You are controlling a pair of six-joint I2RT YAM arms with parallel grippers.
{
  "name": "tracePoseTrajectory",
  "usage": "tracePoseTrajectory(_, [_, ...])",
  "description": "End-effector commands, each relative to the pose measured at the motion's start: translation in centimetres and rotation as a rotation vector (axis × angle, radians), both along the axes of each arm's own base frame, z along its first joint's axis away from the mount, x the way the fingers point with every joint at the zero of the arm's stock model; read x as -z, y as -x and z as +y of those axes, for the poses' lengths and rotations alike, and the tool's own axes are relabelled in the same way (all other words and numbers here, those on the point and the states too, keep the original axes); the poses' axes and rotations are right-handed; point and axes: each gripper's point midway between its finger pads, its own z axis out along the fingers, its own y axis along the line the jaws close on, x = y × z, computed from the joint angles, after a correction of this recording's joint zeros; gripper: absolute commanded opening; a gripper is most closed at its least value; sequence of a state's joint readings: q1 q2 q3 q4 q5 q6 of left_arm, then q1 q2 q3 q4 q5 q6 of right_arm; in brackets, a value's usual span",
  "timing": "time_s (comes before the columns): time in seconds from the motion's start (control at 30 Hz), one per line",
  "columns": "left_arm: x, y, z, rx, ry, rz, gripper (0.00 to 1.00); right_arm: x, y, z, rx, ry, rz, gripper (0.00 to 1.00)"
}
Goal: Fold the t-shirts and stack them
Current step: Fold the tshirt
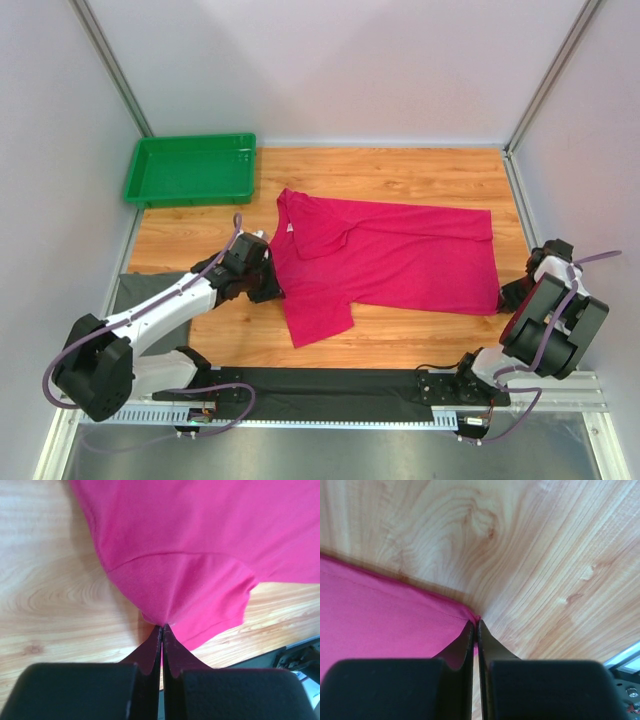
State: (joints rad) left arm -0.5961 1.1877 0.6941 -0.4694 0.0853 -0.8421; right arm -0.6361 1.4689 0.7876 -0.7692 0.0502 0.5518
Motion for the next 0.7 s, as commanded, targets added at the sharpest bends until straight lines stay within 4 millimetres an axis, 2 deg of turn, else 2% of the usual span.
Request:
tracePoseTrajectory(0.0, [-2.3,-2.5,-0.8,0.011,-0.029,-0.060,0.00,-2.0,-1.3,-1.1,-0.042,0.046,-0.015,0.01])
tracePoseTrajectory(0.03, [-3.5,-3.4,-1.3,0.013,-0.023,-0.076,0.00,-2.4,-1.7,-1.0,-0.048,0.040,-0.027,0.01])
tracePoseTrajectory(0.1, [-3.2,-4.6,-1.7,0.019,-0.039,-0.062,0.00,-3.1,-2.8,-1.0,-0.069,0.038,-0.047,0.01])
tracePoseTrajectory(0.13, [-4.3,-5.7,-2.2,0.018,-0.028,-0.082,0.00,-3.3,-3.3,-0.7,-0.085,0.030,-0.055,0.01])
tracePoseTrajectory(0.2, [-4.0,-7.1,-2.2,0.001,-0.046,-0.068,0.00,-3.9,-4.2,-0.9,-0.100,0.034,-0.067,0.00])
tracePoseTrajectory(0.23, [-4.9,-8.2,-2.6,-0.006,-0.037,-0.084,0.00,-4.0,-4.6,-1.0,-0.103,0.037,-0.069,0.00])
tracePoseTrajectory(0.27, [-5.0,-8.9,-2.6,-0.015,-0.037,-0.084,0.00,-3.9,-5.0,-0.9,-0.109,0.027,-0.067,0.00])
tracePoseTrajectory(0.3, [-4.5,-9.5,-2.7,-0.021,-0.042,-0.067,0.00,-4.0,-5.3,-0.9,-0.113,0.021,-0.066,0.00])
tracePoseTrajectory(0.33, [-5.4,-10.6,-3.0,-0.025,-0.033,-0.088,0.00,-4.7,-6.4,-1.2,-0.118,0.025,-0.088,0.00])
tracePoseTrajectory(0.37, [-5.5,-11.1,-3.1,-0.029,-0.034,-0.089,0.00,-4.3,-6.6,-1.3,-0.117,0.014,-0.071,0.00])
tracePoseTrajectory(0.4, [-4.9,-11.9,-2.9,-0.042,-0.046,-0.072,0.00,-4.3,-7.2,-1.0,-0.123,-0.018,-0.081,0.00])
tracePoseTrajectory(0.43, [-5.6,-12.8,-3.0,-0.051,-0.039,-0.087,0.00,-5.0,-8.4,-1.2,-0.134,-0.019,-0.110,0.00])
tracePoseTrajectory(0.47, [-5.1,-13.4,-2.9,-0.058,-0.048,-0.076,0.00,-4.3,-8.8,-1.1,-0.140,-0.043,-0.089,0.01])
tracePoseTrajectory(0.67, [-5.5,-16.8,-1.9,-0.120,-0.037,-0.094,0.00,-4.4,-11.6,-1.7,-0.201,-0.068,-0.070,0.00])
